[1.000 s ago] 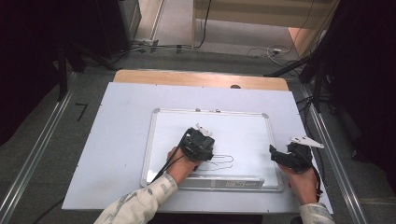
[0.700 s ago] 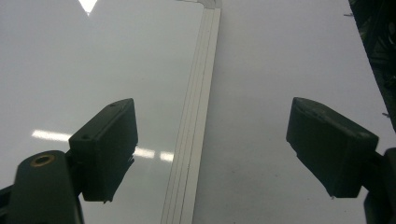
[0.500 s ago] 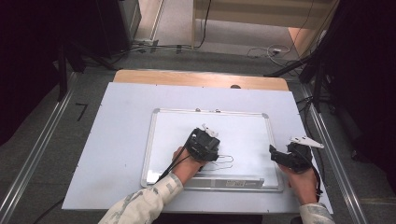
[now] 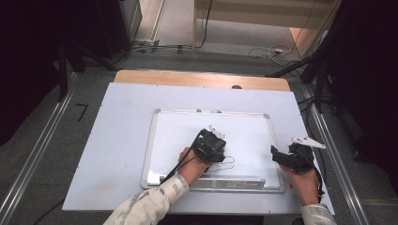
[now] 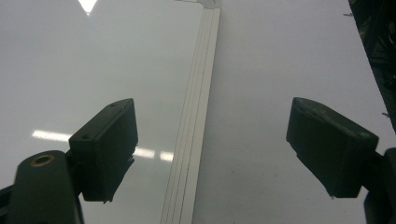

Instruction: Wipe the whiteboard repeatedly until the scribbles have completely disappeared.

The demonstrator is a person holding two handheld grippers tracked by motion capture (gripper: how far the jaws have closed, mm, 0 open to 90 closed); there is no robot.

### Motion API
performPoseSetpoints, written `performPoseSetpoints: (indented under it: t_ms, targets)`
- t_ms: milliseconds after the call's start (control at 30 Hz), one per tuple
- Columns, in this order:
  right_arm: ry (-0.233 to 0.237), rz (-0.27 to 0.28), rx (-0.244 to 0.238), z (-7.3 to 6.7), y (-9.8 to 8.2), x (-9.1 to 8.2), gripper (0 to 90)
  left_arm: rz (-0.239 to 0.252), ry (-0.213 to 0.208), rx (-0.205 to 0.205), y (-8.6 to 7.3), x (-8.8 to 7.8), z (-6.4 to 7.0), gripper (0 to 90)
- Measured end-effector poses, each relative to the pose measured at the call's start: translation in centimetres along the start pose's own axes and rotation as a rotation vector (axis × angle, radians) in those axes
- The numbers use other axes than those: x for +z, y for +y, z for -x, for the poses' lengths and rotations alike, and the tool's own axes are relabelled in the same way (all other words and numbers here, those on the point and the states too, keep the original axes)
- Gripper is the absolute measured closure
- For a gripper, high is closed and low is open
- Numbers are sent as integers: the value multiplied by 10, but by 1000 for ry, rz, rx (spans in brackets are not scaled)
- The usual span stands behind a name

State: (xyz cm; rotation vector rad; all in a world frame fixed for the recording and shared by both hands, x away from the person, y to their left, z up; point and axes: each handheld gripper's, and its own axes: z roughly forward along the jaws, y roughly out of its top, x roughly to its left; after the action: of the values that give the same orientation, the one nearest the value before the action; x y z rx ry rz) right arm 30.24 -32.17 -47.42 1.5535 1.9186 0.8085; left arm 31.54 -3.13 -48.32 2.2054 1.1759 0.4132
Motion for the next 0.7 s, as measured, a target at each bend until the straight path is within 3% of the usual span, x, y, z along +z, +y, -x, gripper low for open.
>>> performPoseSetpoints:
  t_ms: [700]
  targets:
    - [5,2,1,0,0,0,152,0,-16,24,10,8,16,394]
